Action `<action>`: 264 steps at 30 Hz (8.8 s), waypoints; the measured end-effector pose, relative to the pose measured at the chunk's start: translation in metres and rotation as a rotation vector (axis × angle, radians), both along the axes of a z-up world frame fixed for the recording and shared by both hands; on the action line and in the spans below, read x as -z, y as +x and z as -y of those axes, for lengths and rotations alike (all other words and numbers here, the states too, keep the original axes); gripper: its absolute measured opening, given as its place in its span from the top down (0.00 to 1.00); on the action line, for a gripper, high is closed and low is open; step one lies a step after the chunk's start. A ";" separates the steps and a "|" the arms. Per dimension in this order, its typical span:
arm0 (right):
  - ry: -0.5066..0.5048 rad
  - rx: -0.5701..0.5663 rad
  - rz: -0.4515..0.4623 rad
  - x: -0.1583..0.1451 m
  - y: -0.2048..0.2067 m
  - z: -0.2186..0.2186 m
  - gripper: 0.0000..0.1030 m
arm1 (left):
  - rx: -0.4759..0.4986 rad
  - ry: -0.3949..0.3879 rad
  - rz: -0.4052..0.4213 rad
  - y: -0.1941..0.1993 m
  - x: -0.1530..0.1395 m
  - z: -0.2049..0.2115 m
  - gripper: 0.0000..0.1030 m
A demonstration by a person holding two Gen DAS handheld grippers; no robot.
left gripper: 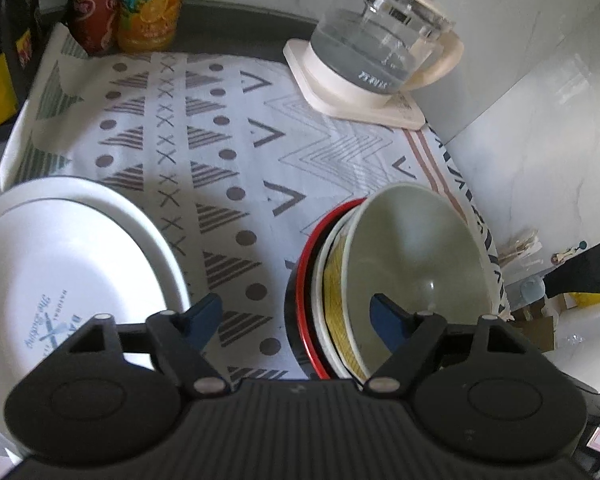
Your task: Organize plates and bowls
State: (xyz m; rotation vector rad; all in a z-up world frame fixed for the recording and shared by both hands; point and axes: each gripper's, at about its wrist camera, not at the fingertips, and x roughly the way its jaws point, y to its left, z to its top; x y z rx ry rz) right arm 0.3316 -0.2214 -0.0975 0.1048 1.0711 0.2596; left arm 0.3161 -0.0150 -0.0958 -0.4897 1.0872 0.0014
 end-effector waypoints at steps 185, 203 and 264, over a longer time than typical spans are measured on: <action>0.151 -0.148 0.168 -0.060 -0.163 -0.073 0.06 | -0.340 0.132 0.154 -0.227 -0.078 -0.113 0.27; 0.099 -0.092 0.267 -0.098 -0.235 -0.021 0.00 | -0.242 0.246 0.198 -0.296 -0.108 -0.055 0.20; 0.029 -0.067 0.386 -0.117 -0.305 0.025 0.00 | -0.127 0.391 0.243 -0.355 -0.126 -0.003 0.19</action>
